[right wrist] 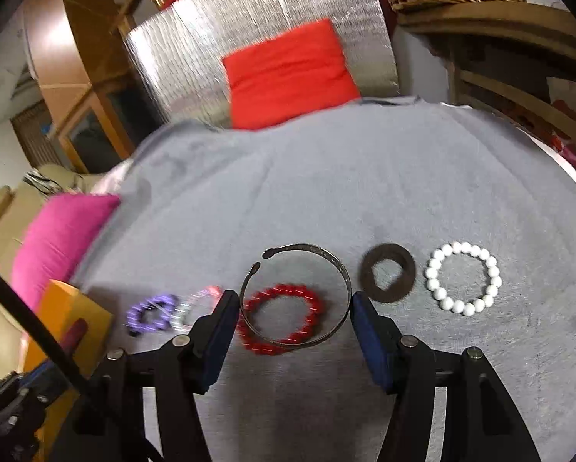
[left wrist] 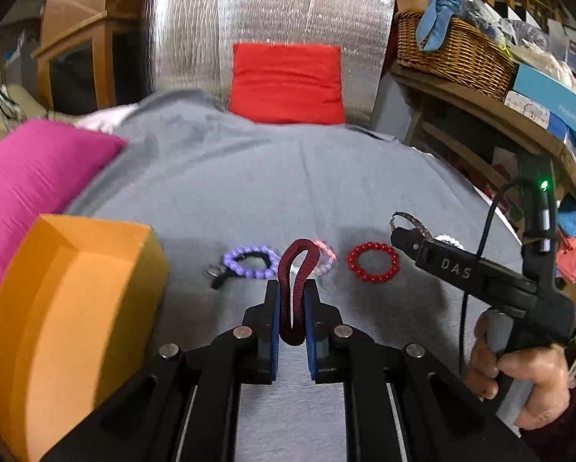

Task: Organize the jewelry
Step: 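Carry both items over the orange box and open both tools to drop them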

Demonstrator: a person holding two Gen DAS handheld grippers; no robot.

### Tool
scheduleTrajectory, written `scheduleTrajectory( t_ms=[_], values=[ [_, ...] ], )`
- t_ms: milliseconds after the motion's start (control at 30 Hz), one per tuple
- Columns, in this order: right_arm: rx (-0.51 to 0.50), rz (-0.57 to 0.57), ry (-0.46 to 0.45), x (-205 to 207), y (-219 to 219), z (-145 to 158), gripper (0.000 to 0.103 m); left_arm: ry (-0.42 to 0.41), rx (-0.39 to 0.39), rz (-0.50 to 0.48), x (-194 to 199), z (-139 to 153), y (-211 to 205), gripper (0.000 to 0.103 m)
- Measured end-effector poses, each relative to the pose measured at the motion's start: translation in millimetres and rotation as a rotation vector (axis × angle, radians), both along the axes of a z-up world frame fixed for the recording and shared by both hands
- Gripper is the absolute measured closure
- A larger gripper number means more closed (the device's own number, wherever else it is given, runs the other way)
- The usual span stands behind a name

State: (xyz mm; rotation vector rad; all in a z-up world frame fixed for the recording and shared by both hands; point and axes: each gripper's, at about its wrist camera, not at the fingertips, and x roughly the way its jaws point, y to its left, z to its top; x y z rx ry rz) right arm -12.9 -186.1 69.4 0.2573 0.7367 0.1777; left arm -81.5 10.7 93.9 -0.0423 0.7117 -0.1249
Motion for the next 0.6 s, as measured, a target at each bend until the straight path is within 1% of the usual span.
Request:
scheduleTrajectory(
  t_ms=[133,267,467,600],
  values=[
    [0.018,0.051,-0.040,-13,14,10,0.040,-0.029,0.040,0.015,-13,9,4,0.091],
    [0.021,0.096,-0.055,-21,30,14,0.040,-0.065,0.068,0.042,-24,20,11,0.091],
    [0.049,0.122,-0.072,-28,43,20,0.040,-0.101,0.078,0.087,-39,34,25,0.091],
    [0.057,0.160,-0.086,-34,61,23,0.040,-0.123,0.076,0.123,-49,43,39,0.091]
  ],
)
